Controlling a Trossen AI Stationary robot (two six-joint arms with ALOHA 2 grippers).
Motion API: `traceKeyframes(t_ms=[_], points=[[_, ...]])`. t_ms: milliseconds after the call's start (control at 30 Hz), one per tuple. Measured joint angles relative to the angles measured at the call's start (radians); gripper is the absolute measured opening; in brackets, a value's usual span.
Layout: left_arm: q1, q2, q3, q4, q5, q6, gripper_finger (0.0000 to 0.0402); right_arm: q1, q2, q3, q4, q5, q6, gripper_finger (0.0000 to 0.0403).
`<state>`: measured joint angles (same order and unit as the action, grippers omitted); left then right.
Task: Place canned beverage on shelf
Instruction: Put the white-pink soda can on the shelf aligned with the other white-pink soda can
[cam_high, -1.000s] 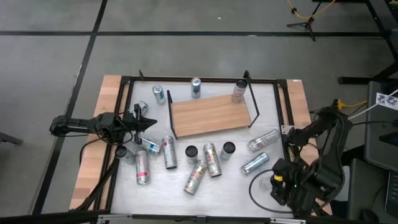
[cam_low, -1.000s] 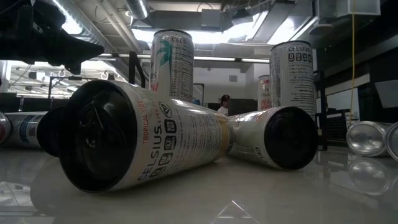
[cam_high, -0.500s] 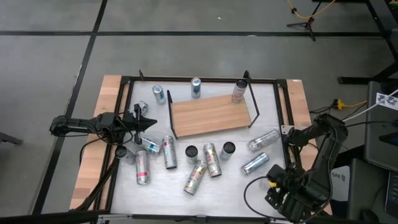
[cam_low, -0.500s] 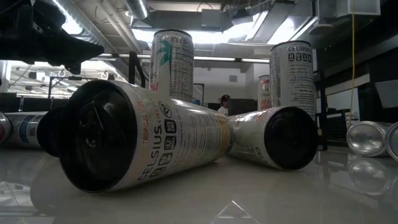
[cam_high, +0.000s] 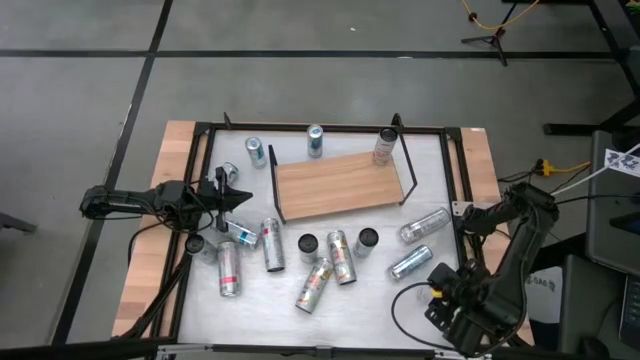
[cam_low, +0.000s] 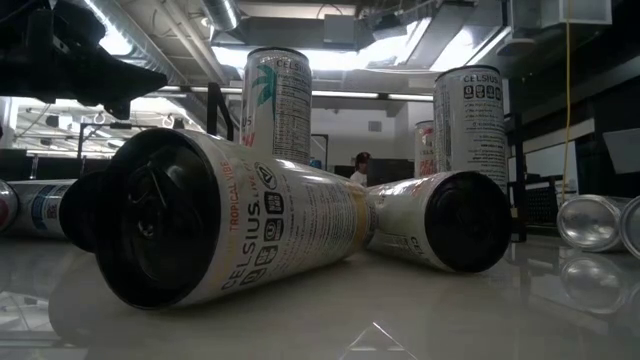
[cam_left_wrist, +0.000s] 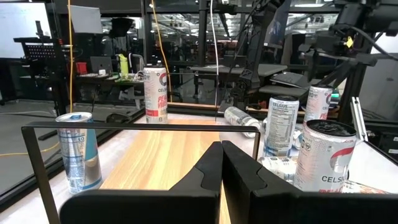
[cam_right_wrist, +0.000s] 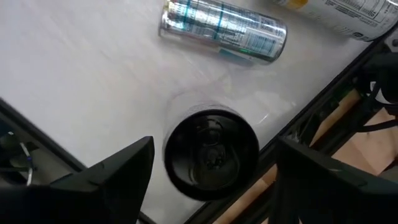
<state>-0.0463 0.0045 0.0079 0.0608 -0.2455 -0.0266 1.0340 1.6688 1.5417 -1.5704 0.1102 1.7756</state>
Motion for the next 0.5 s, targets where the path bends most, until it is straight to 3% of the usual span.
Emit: traceKeyframes(t_ms=[500], points=[[0.000, 0.000, 0.000, 0.000, 0.000, 0.000, 0.0002, 0.000, 0.000, -0.092, 0.063, -0.034, -0.003, 0.0326]])
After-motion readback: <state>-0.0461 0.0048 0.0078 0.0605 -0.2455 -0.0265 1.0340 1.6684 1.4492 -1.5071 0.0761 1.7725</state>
